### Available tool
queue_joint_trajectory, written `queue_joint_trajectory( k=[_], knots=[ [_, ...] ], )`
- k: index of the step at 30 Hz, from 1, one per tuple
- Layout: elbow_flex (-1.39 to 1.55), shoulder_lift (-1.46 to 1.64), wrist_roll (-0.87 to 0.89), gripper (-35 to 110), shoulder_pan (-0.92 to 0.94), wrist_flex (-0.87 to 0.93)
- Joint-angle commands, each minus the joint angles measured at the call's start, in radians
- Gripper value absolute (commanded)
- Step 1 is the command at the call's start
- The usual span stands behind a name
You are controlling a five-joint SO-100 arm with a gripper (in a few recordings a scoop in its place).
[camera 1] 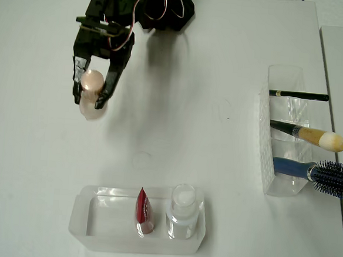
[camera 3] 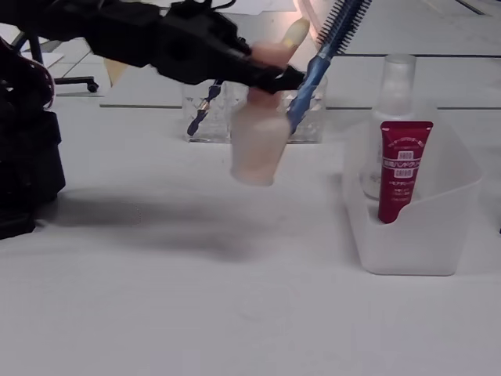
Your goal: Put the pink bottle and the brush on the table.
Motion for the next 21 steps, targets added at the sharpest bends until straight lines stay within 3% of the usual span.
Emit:
queue_joint_trajectory(
  k=[1, 21],
  knots=[
    [0.038, 0.112, -0.038, 0, 0.061, 0.017],
    [0.256, 0.293, -0.018, 0, 0.407, 0.026]
  ],
)
